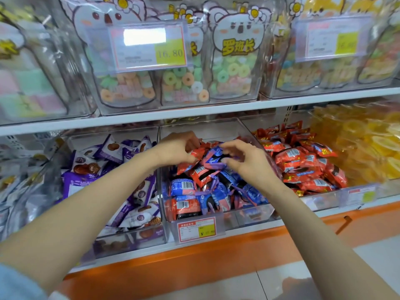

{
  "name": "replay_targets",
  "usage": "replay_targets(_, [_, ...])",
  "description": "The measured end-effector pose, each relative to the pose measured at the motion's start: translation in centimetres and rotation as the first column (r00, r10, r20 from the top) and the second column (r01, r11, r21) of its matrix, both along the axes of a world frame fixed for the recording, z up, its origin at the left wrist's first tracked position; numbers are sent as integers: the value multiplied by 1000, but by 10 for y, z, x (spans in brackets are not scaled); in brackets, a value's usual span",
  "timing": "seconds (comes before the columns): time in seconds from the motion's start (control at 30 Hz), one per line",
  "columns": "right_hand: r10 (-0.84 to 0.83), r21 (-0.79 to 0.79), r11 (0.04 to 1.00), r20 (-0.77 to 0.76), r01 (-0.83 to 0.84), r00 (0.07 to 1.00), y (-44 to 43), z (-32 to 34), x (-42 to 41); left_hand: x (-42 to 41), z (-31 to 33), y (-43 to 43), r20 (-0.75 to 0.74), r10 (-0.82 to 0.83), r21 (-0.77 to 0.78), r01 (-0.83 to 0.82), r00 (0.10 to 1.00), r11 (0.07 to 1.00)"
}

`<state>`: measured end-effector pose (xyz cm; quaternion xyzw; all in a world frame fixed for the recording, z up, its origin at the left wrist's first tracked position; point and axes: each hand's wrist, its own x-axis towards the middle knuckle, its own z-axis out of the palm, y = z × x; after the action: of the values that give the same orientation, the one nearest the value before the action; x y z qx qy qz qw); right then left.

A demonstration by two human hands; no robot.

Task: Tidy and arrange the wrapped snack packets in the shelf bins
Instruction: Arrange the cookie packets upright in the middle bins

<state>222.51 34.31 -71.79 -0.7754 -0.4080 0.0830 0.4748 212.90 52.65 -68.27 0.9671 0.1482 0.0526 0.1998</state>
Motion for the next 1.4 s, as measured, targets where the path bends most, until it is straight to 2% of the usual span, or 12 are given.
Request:
replay_targets(0.1, [171,-16,984,-177,-176,969,8,0,-7,-19,12,-17,178,-107,-332,162,978,929])
replay_targets(0.17, [256,59,967,-289,-250,922,10,0,-11,-25,15,-29,241,-139,-432,234,960,871])
replay_targets(0.23, [234,153,969,-337,-192,912,9,0,-12,-27,17,-32,276,-129,-451,247,952,857])
replay_targets(0.33, [138,240,969,-322,-60,937,-1,4,-3,-21,11,-24,221,-26,-320,98,975,942])
replay_targets(0.43, [69,295,955,-303,25,951,-12,4,11,-3,-15,-18,4,54,-161,-53,999,986])
replay_targets(0.53, [16,324,943,-272,75,962,-20,1,19,18,-44,-23,-281,117,19,-116,953,993])
replay_targets(0.63, [-8,292,954,-221,74,975,-26,3,14,31,-57,-27,-375,207,93,-185,904,978])
replay_targets(0.77, [-26,239,969,-163,65,986,-29,6,9,32,-60,-27,-312,268,190,-216,912,958])
replay_targets(0.9, [-62,204,975,-137,90,989,-32,5,9,23,-49,-23,-258,268,200,-220,928,955])
replay_targets(1.07, [-35,159,985,-153,60,988,-30,2,11,-6,-19,-23,-87,255,126,-243,963,962])
replay_targets(1.2, [-19,155,987,-138,41,990,-29,4,8,-30,-1,-38,130,231,-43,-228,964,973])
replay_targets(1.4, [-156,273,945,-113,182,981,-44,12,7,-16,10,-70,299,212,-152,-173,930,973])
